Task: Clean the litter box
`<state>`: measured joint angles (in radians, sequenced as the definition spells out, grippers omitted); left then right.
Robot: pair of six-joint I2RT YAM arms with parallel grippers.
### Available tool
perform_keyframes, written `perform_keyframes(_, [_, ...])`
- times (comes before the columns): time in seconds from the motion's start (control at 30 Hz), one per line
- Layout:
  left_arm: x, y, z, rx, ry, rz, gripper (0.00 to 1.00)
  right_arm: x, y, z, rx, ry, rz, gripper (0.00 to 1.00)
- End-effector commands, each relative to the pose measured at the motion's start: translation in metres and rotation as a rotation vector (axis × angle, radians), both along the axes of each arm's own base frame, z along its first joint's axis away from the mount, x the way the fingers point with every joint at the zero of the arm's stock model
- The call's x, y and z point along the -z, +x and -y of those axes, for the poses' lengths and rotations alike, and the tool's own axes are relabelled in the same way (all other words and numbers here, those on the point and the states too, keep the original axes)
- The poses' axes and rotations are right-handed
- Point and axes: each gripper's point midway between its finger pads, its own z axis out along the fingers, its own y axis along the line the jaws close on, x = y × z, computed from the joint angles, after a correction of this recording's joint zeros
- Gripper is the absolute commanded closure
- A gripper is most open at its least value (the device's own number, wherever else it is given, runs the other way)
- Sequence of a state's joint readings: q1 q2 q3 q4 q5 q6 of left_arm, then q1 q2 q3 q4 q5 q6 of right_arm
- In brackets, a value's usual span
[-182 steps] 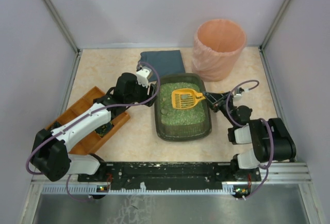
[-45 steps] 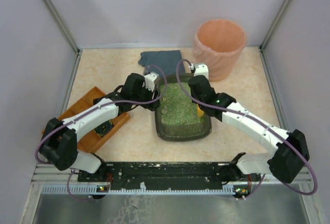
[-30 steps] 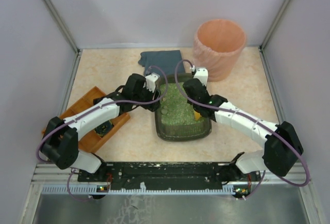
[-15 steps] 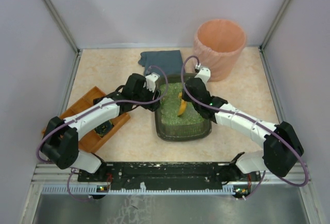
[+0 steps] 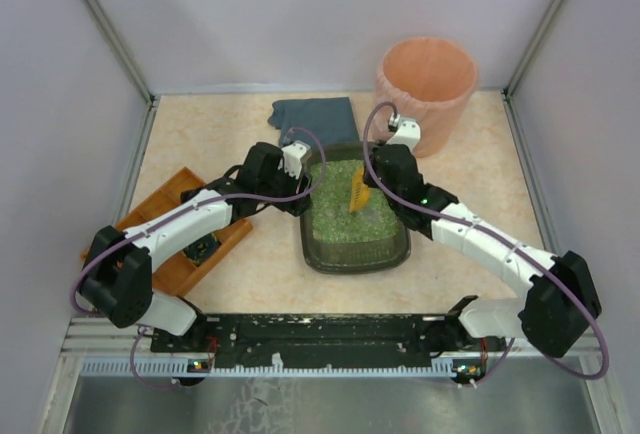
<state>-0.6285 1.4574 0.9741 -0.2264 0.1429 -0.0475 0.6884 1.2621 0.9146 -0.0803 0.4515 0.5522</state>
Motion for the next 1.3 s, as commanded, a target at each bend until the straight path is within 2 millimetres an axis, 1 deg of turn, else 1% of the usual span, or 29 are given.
perform_keyframes(0.0, [-0.011, 0.004, 0.008, 0.023, -0.015, 0.019, 0.35, -0.03, 0.004, 0.012, -0.037, -0.031, 0.096, 1.0])
perform_keyframes(0.27, [-0.008, 0.004, 0.008, 0.022, -0.009, 0.011, 0.35, 0.0, -0.001, 0.019, -0.052, -0.073, 0.051, 1.0])
perform_keyframes(0.4, [-0.006, 0.004, 0.008, 0.023, -0.006, 0.007, 0.35, 0.009, -0.001, 0.025, -0.042, -0.132, 0.031, 1.0])
perform_keyframes(0.53, [-0.005, 0.004, 0.008, 0.022, -0.005, 0.004, 0.35, 0.019, -0.001, 0.025, -0.049, -0.156, -0.001, 1.0])
perform_keyframes(0.63, [-0.004, 0.003, 0.008, 0.025, 0.0, -0.001, 0.36, 0.029, -0.005, 0.021, -0.053, -0.104, -0.009, 1.0])
perform_keyframes(0.7, [-0.001, 0.003, 0.008, 0.026, 0.006, -0.007, 0.37, 0.041, -0.009, 0.018, -0.059, -0.06, -0.027, 1.0])
perform_keyframes(0.77, [0.001, 0.003, 0.008, 0.026, 0.013, -0.014, 0.38, 0.049, -0.012, 0.015, -0.065, -0.01, -0.038, 1.0])
perform_keyframes(0.87, [0.005, 0.001, 0.008, 0.03, 0.029, -0.024, 0.4, 0.057, -0.016, 0.013, -0.063, 0.078, -0.047, 1.0])
perform_keyframes(1.03, [0.013, -0.001, 0.009, 0.039, 0.054, -0.048, 0.43, 0.066, -0.023, 0.02, -0.029, 0.212, -0.056, 1.0])
perform_keyframes(1.13, [0.016, -0.002, 0.01, 0.042, 0.064, -0.059, 0.43, 0.074, -0.029, 0.023, -0.038, 0.294, -0.068, 1.0])
perform_keyframes(1.27, [0.02, -0.004, 0.012, 0.051, 0.073, -0.067, 0.44, 0.085, -0.037, 0.021, -0.057, 0.329, -0.086, 1.0])
